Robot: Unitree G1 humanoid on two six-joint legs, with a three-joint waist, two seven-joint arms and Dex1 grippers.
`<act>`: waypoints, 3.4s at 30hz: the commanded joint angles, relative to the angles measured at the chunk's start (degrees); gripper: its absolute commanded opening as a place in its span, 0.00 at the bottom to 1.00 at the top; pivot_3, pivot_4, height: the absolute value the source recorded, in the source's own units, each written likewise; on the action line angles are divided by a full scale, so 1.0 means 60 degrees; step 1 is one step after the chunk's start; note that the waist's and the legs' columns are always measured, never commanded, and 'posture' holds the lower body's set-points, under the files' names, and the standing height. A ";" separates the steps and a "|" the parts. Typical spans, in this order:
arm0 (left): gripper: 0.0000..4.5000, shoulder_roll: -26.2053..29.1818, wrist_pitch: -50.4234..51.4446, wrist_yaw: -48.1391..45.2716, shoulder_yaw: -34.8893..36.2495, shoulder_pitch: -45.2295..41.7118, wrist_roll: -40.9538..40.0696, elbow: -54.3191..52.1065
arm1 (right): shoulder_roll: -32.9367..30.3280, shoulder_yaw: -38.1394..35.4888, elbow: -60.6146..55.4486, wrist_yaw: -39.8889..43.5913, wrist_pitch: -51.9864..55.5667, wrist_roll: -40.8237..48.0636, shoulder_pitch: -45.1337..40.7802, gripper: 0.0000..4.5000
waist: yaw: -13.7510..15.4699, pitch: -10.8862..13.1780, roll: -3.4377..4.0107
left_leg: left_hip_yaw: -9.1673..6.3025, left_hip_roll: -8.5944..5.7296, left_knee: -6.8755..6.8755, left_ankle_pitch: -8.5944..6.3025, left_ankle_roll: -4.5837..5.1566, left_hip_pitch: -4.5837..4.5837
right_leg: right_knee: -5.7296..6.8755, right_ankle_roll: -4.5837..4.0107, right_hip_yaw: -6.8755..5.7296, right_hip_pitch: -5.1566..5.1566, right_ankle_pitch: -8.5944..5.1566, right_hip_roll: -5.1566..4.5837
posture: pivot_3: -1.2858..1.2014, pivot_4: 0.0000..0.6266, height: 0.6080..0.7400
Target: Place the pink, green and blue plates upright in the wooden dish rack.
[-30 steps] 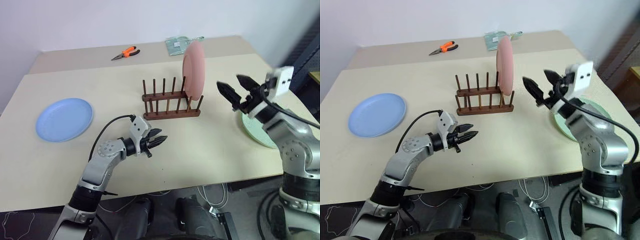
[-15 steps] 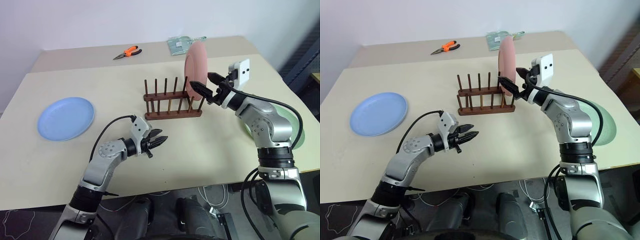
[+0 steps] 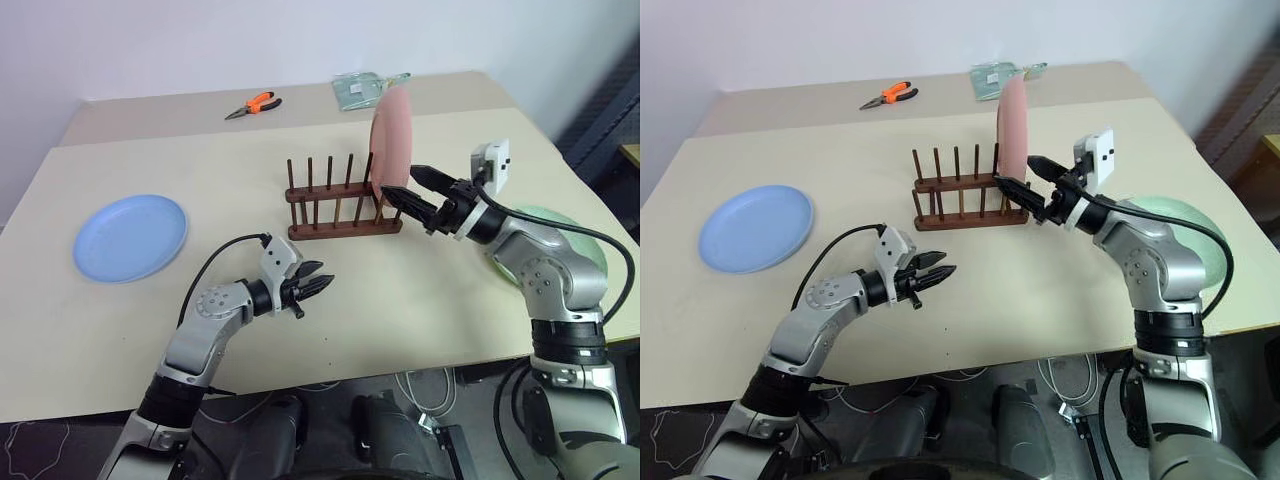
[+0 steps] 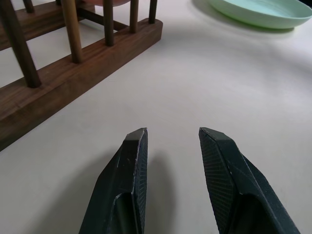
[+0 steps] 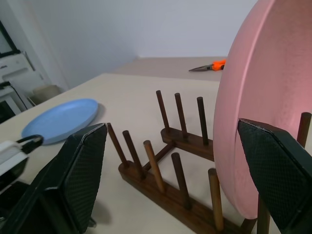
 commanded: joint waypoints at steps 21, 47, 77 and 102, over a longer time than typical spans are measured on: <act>0.37 0.0083 -0.0400 -0.0372 -0.0367 -0.0083 0.0059 0.0121 | -0.3213 -0.0713 -0.1356 -0.1339 -0.1188 -0.3928 0.4676 0.96 | 0.0028 -0.0002 0.0002 | 0.0015 0.0008 0.0014 -0.0009 0.0013 -0.0003 | -0.0050 -0.0025 -0.0005 0.0026 -0.0015 -0.0004 | 0.52 0.24 0.91; 0.37 0.0673 -0.1021 -0.0843 0.0399 0.0253 -0.0322 -0.0497 | -0.1578 -0.1914 -0.1982 -0.3375 -0.1961 -0.3142 -0.0021 0.02 | -0.0065 0.0026 0.0042 | 0.0084 0.0032 0.0004 -0.0014 0.0026 0.0008 | -0.0055 0.0011 0.0012 0.0011 0.0020 0.0000 | 0.52 0.24 0.91; 0.37 0.1318 -0.1930 -0.0227 0.1472 0.1247 -0.0130 -0.0580 | 0.3153 0.0376 -0.0873 -0.5965 0.0900 0.3686 -0.2075 0.02 | -0.0066 0.0015 0.0020 | 0.0114 0.0030 -0.0010 -0.0041 0.0050 -0.0003 | -0.0052 0.0015 0.0040 -0.0029 0.0035 -0.0011 | 0.52 0.24 0.91; 1.00 0.0552 -0.1030 0.3650 0.4946 0.0340 -0.0991 -0.0155 | 0.0490 0.3201 -0.1146 -0.1244 -0.3249 -0.3068 -0.3564 0.95 | -0.0196 0.0017 0.0016 | 0.0117 0.0031 -0.0008 -0.0041 0.0047 -0.0003 | -0.0035 0.0020 0.0034 -0.0042 0.0037 -0.0007 | 0.52 0.24 0.91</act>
